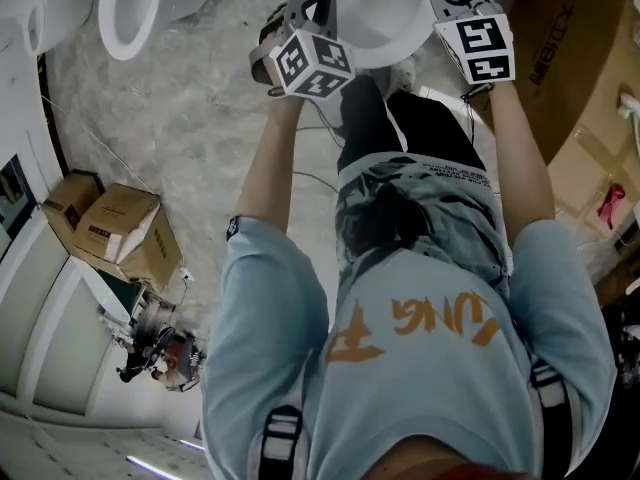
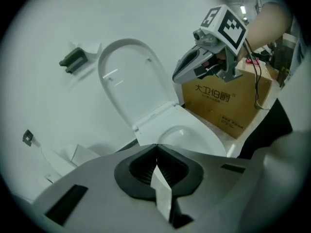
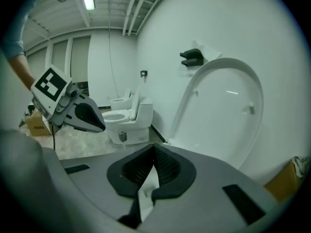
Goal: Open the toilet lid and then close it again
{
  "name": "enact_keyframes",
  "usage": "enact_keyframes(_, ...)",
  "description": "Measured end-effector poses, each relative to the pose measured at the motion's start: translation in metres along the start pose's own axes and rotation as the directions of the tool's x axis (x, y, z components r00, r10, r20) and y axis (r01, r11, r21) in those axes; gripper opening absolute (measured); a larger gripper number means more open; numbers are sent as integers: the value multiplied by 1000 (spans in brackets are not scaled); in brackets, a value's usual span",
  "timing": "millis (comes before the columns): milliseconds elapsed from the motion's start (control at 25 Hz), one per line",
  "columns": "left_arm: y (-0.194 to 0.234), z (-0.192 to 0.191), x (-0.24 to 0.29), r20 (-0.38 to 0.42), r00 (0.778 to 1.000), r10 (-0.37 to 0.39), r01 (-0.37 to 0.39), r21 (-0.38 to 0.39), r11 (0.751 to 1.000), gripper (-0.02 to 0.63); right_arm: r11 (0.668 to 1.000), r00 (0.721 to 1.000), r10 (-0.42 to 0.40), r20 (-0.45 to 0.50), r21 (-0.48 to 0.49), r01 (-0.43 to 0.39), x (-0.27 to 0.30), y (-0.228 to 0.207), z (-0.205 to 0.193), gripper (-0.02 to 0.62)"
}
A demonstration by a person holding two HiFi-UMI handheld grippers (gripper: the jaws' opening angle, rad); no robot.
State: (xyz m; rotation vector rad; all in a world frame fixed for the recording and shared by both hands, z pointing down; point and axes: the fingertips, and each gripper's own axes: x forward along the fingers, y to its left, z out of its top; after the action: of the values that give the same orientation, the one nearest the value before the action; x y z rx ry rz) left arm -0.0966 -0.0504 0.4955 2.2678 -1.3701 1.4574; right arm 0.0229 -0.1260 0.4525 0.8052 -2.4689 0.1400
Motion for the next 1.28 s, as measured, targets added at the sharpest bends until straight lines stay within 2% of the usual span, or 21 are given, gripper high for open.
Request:
enact_keyframes(160,-35,-38,30,-75,995,-63,64,13,998,26,997,995,70,-71,-21,-72,22,28,-56,12)
enact_keyframes(320,-76,-73,53,-124,984,-129,133,26,991,28,985,977,168,-129,-20,-172,36,60,-107,16)
enact_keyframes(520,-116,-105,77,-176,960,-217,228,43,973,38,943,924,320,-209,-27,-332,46,105,-162,117)
enact_keyframes(600,-128,-119,86,-197,947,-255,271,63,960,111,916,891,379,-249,-33,-399,51,126,-181,168)
enact_keyframes(760,-156,-144,105,-234,912,-338,376,143,916,227,836,812,471,-345,-119,-536,60,162,-222,248)
enact_keyframes(920,-187,-168,119,-275,864,-422,487,240,840,317,720,716,544,-437,-194,-666,67,200,-261,289)
enact_keyframes(1040,-204,-183,128,-317,834,-451,539,294,790,342,638,649,569,-505,-226,-736,68,221,-289,306)
enact_keyframes(1160,-213,-190,135,-343,812,-473,574,314,757,348,587,612,555,-563,-256,-768,74,226,-307,321)
enact_keyframes(1280,-217,-201,140,-362,805,-469,581,328,744,351,538,592,521,-615,-302,-787,79,233,-323,321)
